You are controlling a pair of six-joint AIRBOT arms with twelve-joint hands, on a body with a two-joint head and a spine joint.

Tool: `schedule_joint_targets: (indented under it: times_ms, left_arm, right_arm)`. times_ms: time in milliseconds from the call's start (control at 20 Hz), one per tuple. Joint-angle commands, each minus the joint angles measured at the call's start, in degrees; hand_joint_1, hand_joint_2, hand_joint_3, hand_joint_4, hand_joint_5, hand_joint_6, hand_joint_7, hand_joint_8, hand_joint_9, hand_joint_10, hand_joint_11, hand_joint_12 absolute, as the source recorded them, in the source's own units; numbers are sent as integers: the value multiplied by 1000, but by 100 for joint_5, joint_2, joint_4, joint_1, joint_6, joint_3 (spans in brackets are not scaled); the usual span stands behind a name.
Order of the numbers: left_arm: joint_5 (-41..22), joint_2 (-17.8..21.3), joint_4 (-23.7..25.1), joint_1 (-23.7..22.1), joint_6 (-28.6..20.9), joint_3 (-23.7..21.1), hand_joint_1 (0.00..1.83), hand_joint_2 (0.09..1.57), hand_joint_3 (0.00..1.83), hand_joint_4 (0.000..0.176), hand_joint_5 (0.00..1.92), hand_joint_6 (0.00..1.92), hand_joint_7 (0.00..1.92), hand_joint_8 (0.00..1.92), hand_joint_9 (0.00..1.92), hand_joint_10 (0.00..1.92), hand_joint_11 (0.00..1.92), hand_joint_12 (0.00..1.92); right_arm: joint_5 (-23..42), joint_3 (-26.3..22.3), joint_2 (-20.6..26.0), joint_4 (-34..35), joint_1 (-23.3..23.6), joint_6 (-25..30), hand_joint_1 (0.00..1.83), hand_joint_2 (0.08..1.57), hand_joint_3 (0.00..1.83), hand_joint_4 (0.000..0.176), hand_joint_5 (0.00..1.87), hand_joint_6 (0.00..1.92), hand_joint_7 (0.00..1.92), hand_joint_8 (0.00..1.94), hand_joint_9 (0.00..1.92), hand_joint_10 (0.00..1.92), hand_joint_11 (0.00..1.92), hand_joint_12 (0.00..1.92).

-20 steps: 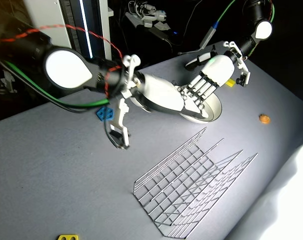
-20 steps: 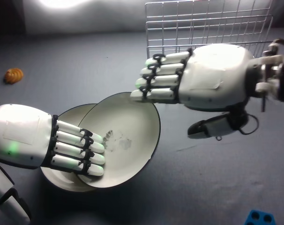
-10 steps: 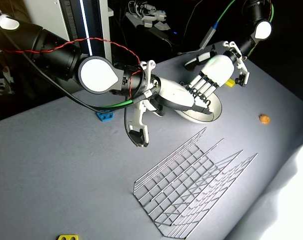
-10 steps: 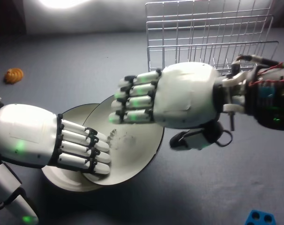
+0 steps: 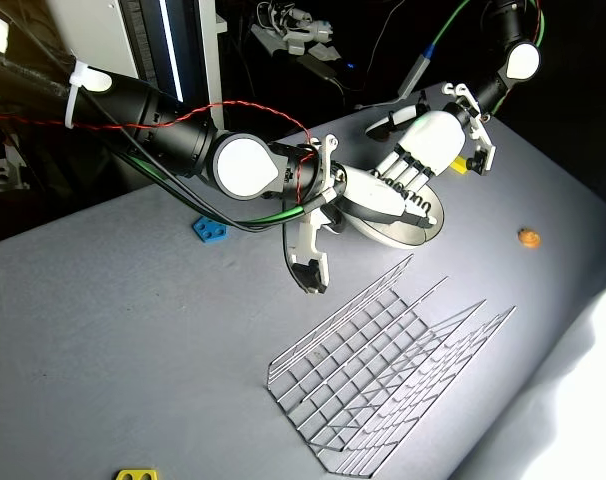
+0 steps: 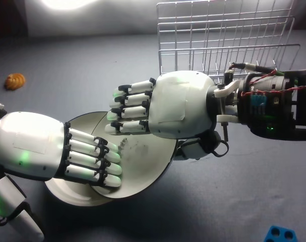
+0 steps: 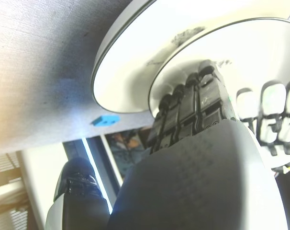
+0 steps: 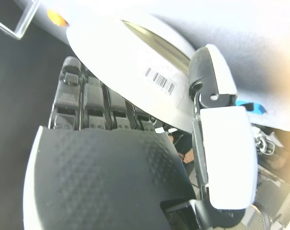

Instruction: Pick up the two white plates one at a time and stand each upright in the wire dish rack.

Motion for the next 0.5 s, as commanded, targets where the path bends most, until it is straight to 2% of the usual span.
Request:
schedule_joint_targets:
  times_ms: [0, 50, 150, 200, 250, 300, 350, 400, 450]
  left_arm:
    - [-251, -97, -47, 38, 29, -21, 0, 1043, 3, 0, 45, 7, 8, 3, 2, 1, 0, 0]
    - [-251, -96, -47, 38, 29, -21, 0, 1032, 0, 0, 22, 1, 0, 0, 0, 0, 0, 0]
    - [-251, -92, -48, 37, 30, -13, 0, 1037, 0, 0, 27, 3, 0, 0, 0, 0, 0, 0]
    - [-251, -92, -48, 37, 36, -7, 0, 1043, 3, 0, 38, 7, 12, 5, 5, 2, 0, 0]
    - [-251, -92, -48, 37, 37, -5, 0, 1043, 3, 0, 38, 7, 12, 5, 5, 2, 0, 0]
    - [-251, -93, -49, 37, 38, -5, 0, 1040, 1, 0, 39, 7, 8, 2, 0, 0, 0, 0]
    - [-251, -93, -49, 37, 40, -5, 0, 1040, 1, 0, 39, 7, 8, 2, 0, 0, 0, 0]
    - [-251, -93, -49, 41, 41, -4, 0, 1042, 2, 0, 30, 2, 1, 0, 0, 0, 0, 0]
    - [-249, -93, -49, 44, 41, -2, 0, 1040, 1, 0, 26, 1, 0, 0, 0, 0, 0, 0]
  right_arm:
    - [491, -11, -6, 82, 45, -52, 911, 1205, 3, 0, 184, 13, 173, 20, 122, 6, 0, 403]
    - [491, -11, -6, 82, 46, -62, 987, 1187, 0, 0, 282, 25, 260, 19, 192, 22, 0, 658]
    - [486, -11, -5, 82, 47, -100, 959, 1200, 2, 0, 294, 20, 273, 14, 213, 24, 0, 730]
    - [479, -12, -2, 82, 50, -135, 1024, 1173, 0, 0, 403, 43, 395, 33, 352, 64, 0, 1035]
    - [476, -13, -2, 82, 51, -184, 1024, 1173, 0, 0, 403, 43, 395, 33, 352, 64, 0, 1035]
    - [447, -13, -2, 82, 55, -253, 1062, 1165, 1, 0, 652, 54, 665, 33, 592, 94, 49, 1301]
    - [420, -13, -2, 82, 66, -277, 1062, 1165, 1, 0, 652, 54, 665, 33, 592, 94, 49, 1301]
    - [409, -14, -2, 82, 82, -277, 1116, 1180, 0, 0, 821, 919, 901, 59, 833, 142, 431, 1110]
    - [405, -22, -1, 82, 103, -277, 1188, 1129, 36, 0, 891, 1115, 955, 764, 962, 147, 571, 1085]
